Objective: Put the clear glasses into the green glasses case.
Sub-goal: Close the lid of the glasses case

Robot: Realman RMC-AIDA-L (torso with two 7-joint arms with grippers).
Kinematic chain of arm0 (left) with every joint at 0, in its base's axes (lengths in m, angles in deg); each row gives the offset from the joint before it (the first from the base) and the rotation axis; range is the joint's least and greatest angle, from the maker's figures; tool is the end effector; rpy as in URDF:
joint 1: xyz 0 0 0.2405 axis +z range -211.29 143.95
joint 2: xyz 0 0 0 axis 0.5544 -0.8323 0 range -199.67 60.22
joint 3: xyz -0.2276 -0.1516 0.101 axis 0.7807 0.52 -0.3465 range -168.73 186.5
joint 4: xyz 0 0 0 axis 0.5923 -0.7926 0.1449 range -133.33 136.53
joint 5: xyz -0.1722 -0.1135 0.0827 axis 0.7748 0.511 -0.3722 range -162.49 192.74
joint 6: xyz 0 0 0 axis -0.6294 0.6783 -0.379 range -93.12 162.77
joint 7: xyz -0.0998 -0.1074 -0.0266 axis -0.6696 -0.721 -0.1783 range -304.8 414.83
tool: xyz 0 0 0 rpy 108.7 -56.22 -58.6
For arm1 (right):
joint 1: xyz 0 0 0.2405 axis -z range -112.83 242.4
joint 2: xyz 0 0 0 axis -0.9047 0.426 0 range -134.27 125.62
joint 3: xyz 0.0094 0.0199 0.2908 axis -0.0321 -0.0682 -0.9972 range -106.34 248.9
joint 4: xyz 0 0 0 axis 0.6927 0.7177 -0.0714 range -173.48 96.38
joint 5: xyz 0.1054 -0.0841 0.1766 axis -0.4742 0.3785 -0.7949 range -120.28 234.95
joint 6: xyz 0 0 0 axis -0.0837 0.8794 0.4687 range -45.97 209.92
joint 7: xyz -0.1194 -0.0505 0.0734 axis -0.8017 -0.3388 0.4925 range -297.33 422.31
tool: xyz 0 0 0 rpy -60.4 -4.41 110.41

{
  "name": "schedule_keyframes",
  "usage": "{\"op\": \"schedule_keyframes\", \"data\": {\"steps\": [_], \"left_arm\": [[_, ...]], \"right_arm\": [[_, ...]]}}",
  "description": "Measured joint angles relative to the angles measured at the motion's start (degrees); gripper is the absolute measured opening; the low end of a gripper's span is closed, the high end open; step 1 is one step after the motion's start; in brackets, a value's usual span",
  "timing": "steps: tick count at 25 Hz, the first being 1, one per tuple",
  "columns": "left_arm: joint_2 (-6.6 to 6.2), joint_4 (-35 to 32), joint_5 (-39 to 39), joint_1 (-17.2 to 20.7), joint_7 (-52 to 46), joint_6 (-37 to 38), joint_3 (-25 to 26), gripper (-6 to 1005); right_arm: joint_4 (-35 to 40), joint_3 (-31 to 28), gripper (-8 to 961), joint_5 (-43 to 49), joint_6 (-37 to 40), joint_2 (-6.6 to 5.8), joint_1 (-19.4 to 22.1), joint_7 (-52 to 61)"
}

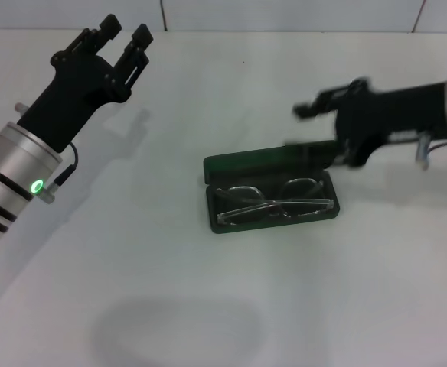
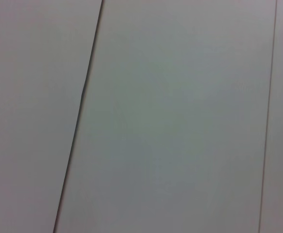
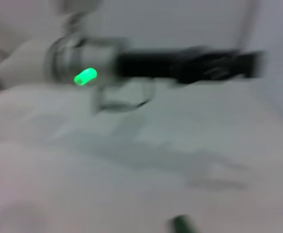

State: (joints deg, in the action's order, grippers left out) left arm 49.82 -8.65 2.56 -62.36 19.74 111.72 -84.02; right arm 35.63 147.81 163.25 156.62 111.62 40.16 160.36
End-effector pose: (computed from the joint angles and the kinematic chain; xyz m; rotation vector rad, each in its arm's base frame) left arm -0.2899 0.3674 -0.0507 -1.9313 -0.5043 -1.1476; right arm 0.1855 0.3782 -0.0052 -2.7932 0.1122 0.3672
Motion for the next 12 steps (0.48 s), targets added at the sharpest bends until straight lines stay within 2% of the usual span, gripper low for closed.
{"op": "schedule_keyframes", "data": {"steps": [3, 7, 12], "left_arm": [[0.07, 0.5, 0.0, 0.0, 0.1, -0.1, 0.0, 530], [0.15, 0.7, -0.2, 0.0, 0.3, -0.5, -0.2, 530], [0.20, 0.7, -2.4, -0.7, -0.1, -2.9, -0.4, 530]], "right_arm": [[-7.4, -3.9, 561, -9.6, -4.2, -0.09, 1.2, -8.1], [-20.7, -10.3, 561, -22.3, -2.7, -0.40, 0.8, -21.9], [-31.6, -18.2, 561, -24.9, 3.2, -0.57, -1.4, -32.6]]}}
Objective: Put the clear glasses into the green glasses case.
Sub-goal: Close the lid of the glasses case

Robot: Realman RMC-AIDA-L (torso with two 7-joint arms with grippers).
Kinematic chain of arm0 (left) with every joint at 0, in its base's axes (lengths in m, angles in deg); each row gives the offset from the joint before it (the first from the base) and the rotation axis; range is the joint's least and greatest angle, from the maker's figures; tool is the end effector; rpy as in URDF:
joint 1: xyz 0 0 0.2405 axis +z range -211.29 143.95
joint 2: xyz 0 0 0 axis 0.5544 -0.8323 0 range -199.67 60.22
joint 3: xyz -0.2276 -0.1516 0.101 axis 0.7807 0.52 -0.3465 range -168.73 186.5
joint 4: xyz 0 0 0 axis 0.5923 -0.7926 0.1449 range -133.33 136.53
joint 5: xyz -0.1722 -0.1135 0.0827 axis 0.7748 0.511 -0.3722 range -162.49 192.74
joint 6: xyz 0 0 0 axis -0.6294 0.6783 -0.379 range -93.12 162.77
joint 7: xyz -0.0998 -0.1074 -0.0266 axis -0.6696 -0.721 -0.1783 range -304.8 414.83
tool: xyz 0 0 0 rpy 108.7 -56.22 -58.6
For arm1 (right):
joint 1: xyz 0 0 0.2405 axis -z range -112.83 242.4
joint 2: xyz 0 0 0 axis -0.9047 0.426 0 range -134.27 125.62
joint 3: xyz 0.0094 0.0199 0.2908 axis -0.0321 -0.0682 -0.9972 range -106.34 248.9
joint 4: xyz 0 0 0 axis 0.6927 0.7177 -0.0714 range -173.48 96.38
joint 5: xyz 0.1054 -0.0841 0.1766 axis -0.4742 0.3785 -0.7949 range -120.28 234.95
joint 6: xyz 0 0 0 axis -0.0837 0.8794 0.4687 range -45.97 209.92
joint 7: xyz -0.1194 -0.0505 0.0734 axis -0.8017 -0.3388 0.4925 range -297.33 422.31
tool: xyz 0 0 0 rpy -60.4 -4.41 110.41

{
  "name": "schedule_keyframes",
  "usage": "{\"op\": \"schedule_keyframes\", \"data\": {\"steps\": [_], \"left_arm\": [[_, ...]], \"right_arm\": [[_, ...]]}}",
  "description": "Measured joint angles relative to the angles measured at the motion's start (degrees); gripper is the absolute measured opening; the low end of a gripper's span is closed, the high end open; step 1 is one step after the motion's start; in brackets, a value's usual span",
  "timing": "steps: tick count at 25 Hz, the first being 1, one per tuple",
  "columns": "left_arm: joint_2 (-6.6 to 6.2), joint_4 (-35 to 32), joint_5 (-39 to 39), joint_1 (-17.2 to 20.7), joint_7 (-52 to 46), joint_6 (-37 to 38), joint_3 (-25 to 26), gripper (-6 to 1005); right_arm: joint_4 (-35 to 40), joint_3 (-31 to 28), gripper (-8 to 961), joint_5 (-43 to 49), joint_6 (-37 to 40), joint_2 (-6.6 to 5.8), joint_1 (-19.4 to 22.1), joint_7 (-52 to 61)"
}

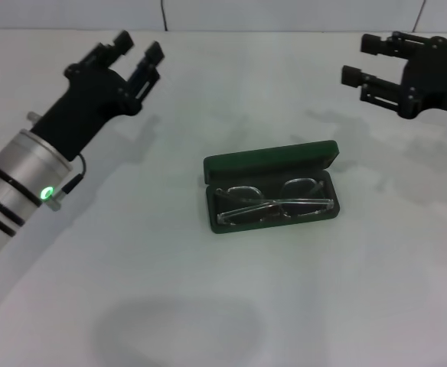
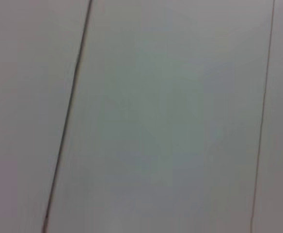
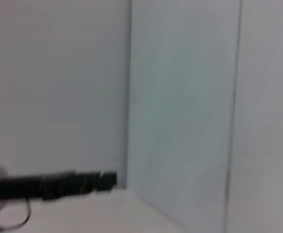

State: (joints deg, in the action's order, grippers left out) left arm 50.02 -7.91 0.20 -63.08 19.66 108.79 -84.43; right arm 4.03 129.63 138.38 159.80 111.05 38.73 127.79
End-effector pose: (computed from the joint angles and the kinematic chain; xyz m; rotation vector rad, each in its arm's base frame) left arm -0.2920 0.3684 -0.0628 -1.9912 -0.5297 -1.0819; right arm 0.2632 0.3911 0.0207 -2.4316 0.2014 0.8653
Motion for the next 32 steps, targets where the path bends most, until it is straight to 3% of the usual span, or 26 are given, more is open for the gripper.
{"op": "schedule_keyframes", "data": {"steps": [4, 9, 14, 22, 32], "left_arm": [[0.25, -0.4, -4.9, -2.9, -3.3, -4.4, -0.1, 530], [0.47, -0.5, -15.0, -10.0, -14.6, -13.4, -0.1, 530], [1.01, -1.1, -20.7, -13.7, -20.4, -19.2, -2.0, 530], [1.01, -9.2, -20.7, -13.7, -26.7, -29.7, -15.7, 530], [0.77, -11.5, -21.0, -10.7, -28.2, -28.9, -19.5, 531]], "right_arm": [[-4.6, -5.0, 561, -3.8, 1.8, 0.38, -0.3, -4.0], [-11.3, -5.4, 561, -14.7, 5.0, 0.39, 0.1, -13.0], [-12.2, -5.0, 562, -15.2, 5.5, 0.36, -0.2, -14.2], [-12.8, -4.9, 562, -14.9, 5.3, 0.22, -0.5, -14.4], [-12.9, -5.0, 562, -14.7, 5.0, 0.12, -0.6, -14.6]]}}
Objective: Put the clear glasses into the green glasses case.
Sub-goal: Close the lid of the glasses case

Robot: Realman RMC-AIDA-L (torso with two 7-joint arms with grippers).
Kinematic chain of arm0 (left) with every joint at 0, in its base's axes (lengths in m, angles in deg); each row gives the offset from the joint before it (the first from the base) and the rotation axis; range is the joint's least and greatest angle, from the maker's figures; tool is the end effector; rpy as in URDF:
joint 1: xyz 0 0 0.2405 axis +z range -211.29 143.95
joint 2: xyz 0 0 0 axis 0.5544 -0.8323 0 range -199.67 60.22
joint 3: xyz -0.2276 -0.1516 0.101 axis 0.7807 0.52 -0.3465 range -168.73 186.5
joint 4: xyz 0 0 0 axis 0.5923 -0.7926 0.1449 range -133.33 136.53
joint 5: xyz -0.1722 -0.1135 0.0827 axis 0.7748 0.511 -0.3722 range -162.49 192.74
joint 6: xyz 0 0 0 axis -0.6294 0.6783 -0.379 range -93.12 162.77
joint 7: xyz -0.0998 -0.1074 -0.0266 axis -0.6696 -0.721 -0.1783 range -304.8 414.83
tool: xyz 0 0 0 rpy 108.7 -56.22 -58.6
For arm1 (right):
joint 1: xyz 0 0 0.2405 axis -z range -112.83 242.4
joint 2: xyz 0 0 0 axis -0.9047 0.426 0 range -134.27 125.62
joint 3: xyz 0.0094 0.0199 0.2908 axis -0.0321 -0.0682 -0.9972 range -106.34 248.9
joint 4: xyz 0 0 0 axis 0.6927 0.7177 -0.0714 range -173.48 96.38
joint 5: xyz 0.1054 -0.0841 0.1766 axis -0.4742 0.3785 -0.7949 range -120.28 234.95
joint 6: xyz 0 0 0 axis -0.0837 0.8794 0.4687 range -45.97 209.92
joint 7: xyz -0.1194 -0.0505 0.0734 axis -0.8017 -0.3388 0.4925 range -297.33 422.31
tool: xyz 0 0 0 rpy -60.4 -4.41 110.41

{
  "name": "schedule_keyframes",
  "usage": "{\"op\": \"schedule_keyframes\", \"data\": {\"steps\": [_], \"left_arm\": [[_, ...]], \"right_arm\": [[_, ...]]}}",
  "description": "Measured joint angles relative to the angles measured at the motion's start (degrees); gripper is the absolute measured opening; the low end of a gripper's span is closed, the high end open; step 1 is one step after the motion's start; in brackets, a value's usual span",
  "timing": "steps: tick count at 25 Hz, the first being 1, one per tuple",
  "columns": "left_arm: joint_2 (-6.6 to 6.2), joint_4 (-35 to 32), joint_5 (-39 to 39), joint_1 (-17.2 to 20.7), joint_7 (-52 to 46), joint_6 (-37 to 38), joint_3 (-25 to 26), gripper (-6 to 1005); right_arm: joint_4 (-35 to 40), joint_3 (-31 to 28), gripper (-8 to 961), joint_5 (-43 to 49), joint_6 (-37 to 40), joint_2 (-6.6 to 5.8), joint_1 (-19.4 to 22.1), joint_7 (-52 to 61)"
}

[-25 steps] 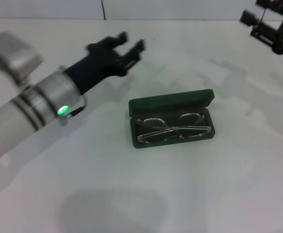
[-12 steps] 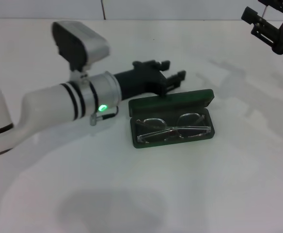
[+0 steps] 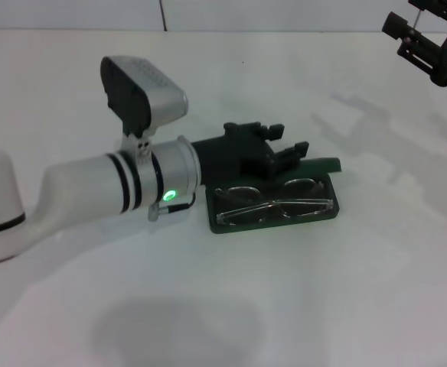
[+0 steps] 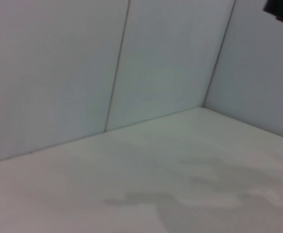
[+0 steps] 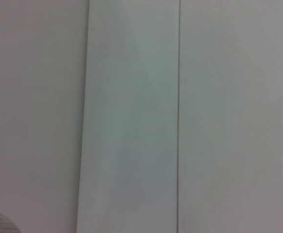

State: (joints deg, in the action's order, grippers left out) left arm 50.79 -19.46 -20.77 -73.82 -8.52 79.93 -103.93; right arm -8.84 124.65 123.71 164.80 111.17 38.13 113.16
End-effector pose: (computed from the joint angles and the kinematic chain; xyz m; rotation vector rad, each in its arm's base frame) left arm -0.2192 0.3916 -0.1622 -2.5989 -0.6784 -0.6477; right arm 0.2799 0.3842 0.0315 -2.1565 0.1734 1.0783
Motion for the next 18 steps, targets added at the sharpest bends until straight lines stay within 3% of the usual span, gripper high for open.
{"op": "schedule_keyframes", "data": {"steps": [8, 18], "left_arm": [[-0.24, -4.8, -0.5, 6.1, 2.5, 1.6, -1.6, 531], [-0.27, -4.3, -0.1, 7.1, 5.1, 4.9, -1.3, 531]], "right_arm": [[-0.6, 0.1, 563, 0.0, -0.6, -0.01, -0.1, -0.5], [-0.7, 0.1, 563, 0.0, -0.9, -0.02, -0.8, -0.6]]}}
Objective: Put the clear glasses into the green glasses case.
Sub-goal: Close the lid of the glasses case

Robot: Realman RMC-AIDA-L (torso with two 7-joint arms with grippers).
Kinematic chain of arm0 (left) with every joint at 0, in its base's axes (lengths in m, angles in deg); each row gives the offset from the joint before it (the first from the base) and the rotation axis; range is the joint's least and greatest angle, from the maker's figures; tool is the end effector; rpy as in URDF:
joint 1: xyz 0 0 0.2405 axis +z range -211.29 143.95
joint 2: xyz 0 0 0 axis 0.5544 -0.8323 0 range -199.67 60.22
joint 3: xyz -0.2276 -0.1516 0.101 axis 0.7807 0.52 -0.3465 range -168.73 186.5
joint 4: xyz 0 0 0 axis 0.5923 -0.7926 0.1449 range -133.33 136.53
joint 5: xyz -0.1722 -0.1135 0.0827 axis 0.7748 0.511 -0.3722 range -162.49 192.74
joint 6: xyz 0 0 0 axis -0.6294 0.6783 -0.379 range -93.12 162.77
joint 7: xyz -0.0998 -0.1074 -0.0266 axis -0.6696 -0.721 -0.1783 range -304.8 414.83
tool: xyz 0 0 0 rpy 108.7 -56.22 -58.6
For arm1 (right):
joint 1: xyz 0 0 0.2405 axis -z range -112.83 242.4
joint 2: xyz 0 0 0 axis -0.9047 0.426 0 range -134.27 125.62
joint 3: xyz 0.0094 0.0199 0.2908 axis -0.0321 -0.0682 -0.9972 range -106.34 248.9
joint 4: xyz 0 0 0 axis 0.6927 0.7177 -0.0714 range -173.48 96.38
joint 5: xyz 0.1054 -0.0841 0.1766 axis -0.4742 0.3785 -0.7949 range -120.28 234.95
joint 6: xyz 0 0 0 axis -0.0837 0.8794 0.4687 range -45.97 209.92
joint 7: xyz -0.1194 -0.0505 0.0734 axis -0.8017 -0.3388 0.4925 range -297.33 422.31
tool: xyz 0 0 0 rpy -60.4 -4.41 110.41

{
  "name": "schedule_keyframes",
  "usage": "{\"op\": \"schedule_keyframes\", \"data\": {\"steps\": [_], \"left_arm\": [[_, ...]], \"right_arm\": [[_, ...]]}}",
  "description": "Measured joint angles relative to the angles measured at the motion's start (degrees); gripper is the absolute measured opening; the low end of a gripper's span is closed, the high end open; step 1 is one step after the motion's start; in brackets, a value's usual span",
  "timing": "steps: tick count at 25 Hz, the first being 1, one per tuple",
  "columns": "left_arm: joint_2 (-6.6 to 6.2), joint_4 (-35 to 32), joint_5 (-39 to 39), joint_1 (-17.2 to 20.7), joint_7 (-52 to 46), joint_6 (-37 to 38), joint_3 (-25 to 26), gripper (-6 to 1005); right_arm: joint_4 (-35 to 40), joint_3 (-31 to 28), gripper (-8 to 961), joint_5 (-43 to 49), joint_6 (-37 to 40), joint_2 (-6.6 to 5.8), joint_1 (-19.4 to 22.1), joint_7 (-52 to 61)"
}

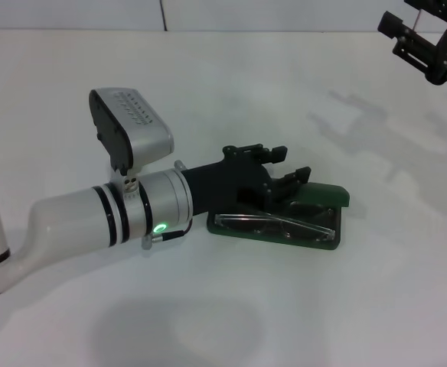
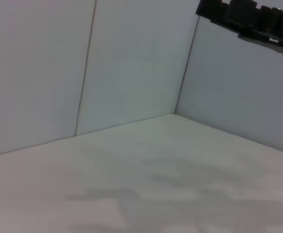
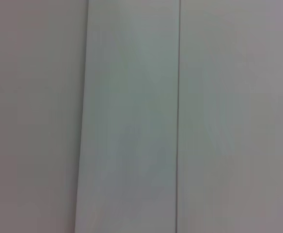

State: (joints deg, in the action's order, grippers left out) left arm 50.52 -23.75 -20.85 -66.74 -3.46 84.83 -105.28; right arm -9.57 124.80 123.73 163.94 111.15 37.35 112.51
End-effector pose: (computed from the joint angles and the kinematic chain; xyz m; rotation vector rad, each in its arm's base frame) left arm -0.2323 0.3576 -0.1618 -2.6322 -0.6088 -0.7324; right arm 0.2782 0.3884 0.0288 -2.1589 0.1722 1.0660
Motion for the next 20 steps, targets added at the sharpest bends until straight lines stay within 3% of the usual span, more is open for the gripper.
{"op": "schedule_keyframes", "data": {"steps": [20], "left_arm": [[0.08, 1.8, 0.0, 0.9, 3.1, 0.2, -0.2, 531]], "right_arm": [[0.0, 0.6, 564, 0.1, -1.1, 0.01, -0.8, 0.0]]}}
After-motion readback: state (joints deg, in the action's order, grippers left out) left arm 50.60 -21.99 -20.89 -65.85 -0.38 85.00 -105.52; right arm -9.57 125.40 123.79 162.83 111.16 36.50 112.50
